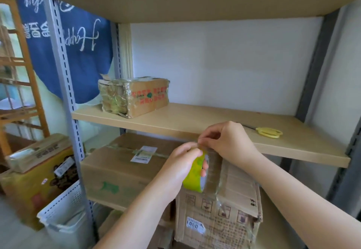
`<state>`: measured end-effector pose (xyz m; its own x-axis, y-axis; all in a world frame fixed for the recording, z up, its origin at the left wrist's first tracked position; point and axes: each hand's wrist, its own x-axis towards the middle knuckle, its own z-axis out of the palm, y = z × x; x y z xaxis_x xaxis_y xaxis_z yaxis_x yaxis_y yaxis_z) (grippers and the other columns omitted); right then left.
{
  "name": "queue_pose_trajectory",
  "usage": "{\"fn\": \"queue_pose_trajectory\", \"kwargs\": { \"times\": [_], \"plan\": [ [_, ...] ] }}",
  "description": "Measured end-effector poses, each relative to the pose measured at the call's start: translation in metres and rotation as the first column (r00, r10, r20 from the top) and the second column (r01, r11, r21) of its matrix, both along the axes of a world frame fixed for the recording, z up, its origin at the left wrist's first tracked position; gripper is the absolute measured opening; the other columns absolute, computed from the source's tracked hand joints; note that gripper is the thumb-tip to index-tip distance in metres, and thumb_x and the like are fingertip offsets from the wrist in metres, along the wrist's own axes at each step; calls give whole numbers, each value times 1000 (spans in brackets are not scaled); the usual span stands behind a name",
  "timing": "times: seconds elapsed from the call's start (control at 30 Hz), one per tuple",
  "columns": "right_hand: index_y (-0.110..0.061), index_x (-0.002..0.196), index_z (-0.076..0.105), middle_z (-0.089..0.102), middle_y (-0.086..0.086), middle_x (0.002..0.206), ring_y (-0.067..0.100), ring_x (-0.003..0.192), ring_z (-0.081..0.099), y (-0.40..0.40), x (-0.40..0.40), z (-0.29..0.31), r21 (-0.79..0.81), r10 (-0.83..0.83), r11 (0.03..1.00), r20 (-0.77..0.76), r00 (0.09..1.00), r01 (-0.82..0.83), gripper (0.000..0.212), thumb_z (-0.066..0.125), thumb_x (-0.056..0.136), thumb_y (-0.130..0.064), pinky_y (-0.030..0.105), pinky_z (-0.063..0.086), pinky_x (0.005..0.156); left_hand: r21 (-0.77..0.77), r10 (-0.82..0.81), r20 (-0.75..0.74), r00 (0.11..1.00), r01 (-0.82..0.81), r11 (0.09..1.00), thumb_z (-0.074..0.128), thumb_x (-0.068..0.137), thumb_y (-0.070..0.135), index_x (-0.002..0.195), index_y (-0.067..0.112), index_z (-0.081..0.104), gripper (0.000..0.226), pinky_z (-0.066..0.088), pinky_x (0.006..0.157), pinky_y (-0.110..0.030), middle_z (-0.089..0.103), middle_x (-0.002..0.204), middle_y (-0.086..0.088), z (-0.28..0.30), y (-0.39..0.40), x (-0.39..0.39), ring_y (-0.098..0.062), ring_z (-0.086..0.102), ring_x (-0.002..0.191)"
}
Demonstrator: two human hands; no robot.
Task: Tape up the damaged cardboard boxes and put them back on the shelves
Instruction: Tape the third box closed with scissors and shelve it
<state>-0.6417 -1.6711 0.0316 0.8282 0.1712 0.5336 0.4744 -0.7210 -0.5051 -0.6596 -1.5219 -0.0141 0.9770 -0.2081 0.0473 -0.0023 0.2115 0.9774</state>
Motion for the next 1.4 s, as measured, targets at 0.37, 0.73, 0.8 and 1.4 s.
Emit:
{"fn": "queue_pose_trajectory", "kwargs": {
  "times": [0.37, 0.73, 0.8, 1.4],
  "plan": [
    [-20, 62, 72, 66, -9, 64, 7, 67, 58, 51, 74, 8, -2, -164, 986, -7, 986, 164, 16, 71, 74, -9, 2, 36, 56, 165, 83, -117, 990, -63, 984, 60, 98, 16, 84, 2, 60, 20, 49, 45, -19, 61, 50, -5, 9, 30, 67, -14, 57, 41],
    [-16, 143, 41, 37, 7, 143, 33, 126, 47, 31, 79, 2, -97, -444, 896, -126, 887, 434, 67, 68, 84, -37, 36, 45, 94, 274, 204, 29, 979, -204, 940, 52, 93, 62, 128, 25, 59, 51, 42, 78, -14, 67, 111, 21, -21, 28, 68, 1, 63, 99],
    [-15, 119, 61, 55, 3, 120, 27, 106, 56, 33, 53, -5, 84, -388, 922, 147, 910, 379, 31, 55, 89, -16, 33, 48, 77, 288, 372, 2, 928, -357, 889, 38, 97, 64, 140, 29, 48, 56, 31, 91, -27, 48, 130, 14, -35, 29, 63, -11, 47, 124],
    [-38, 156, 7, 5, -17, 161, 5, 149, 0, -74, -31, -171, -657, -202, 751, -137, 970, 63, 67, 8, 94, -63, 28, 13, 118, 579, 404, 299, 864, -501, 643, 29, 104, 47, 144, 21, 49, 51, 47, 91, -36, 66, 128, -2, -157, -45, 2, -27, 61, 117]
  ]
}}
